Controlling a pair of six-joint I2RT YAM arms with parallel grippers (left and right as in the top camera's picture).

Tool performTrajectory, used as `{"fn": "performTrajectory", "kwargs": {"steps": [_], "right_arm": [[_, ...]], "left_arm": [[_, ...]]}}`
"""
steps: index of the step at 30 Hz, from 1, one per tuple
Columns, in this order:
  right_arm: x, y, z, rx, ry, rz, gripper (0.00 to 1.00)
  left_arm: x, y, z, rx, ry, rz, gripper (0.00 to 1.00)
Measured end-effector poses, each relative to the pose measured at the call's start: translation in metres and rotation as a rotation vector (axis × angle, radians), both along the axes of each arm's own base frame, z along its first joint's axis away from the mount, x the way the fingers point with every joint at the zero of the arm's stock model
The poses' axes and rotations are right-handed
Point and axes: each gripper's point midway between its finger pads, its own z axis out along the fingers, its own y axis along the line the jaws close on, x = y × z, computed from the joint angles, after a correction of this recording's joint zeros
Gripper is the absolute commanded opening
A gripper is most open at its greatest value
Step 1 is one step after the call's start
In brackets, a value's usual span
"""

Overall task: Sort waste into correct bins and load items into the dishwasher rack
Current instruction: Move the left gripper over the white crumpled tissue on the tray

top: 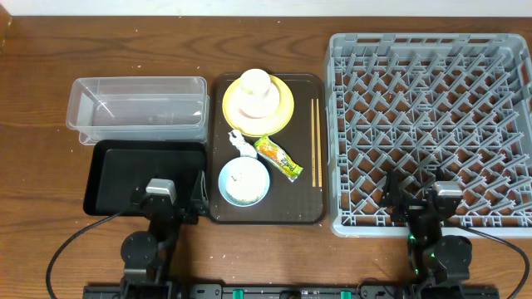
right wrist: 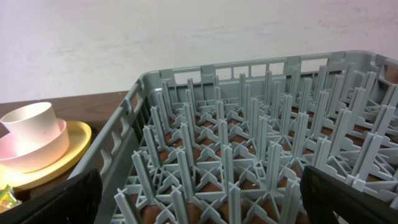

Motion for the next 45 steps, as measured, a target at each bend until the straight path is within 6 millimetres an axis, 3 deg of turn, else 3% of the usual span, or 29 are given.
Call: {"fn": "performTrajectory", "kwargs": {"steps": [5, 11, 14, 20, 24, 26, 27, 31, 34, 43, 45], "right_arm": [[0.000, 0.000, 0.000, 0.000, 0.000, 0.000, 0.99], [0.000, 0.000, 0.000, 0.000, 0.000, 0.000, 0.99], [0.000, 0.000, 0.000, 0.000, 0.000, 0.000, 0.99], [0.000, 0.000, 0.000, 0.000, 0.000, 0.000, 0.99], [0.000, 0.000, 0.000, 0.000, 0.000, 0.000, 0.99], [0.000, 0.000, 0.000, 0.000, 0.000, 0.000, 0.99], [0.000, 0.000, 0.000, 0.000, 0.000, 0.000, 0.99], [0.000, 0.000, 0.000, 0.000, 0.000, 0.000, 0.99], [0.000, 0.000, 0.000, 0.000, 0.000, 0.000, 0.99], [0.000, 0.000, 0.000, 0.000, 0.000, 0.000, 0.99], [0.000, 0.000, 0.000, 0.000, 0.000, 0.000, 0.99]], "left_arm": [[-0.005, -0.006, 0.010, -0.060, 0.061, -0.030, 0.95], [-0.011, -0.013, 0.072, -0.086, 0.108, -0.065, 0.95], [-0.010, -0.021, 0.094, -0.095, 0.185, -0.109, 0.95], [-0.001, -0.039, 0.112, -0.135, 0.456, -0.197, 0.95], [0.020, -0.051, 0.121, -0.180, 0.558, -0.245, 0.95], [0.026, -0.057, 0.119, -0.200, 0.585, -0.281, 0.94], [0.028, -0.061, 0.117, -0.211, 0.602, -0.297, 0.85], [0.033, -0.068, 0.106, -0.279, 0.673, -0.319, 0.30], [0.036, -0.071, 0.097, -0.336, 0.730, -0.309, 0.06], [0.045, -0.086, 0.065, -0.371, 0.877, -0.239, 0.07], [0.047, -0.091, 0.056, -0.345, 0.896, -0.196, 0.16]]}}
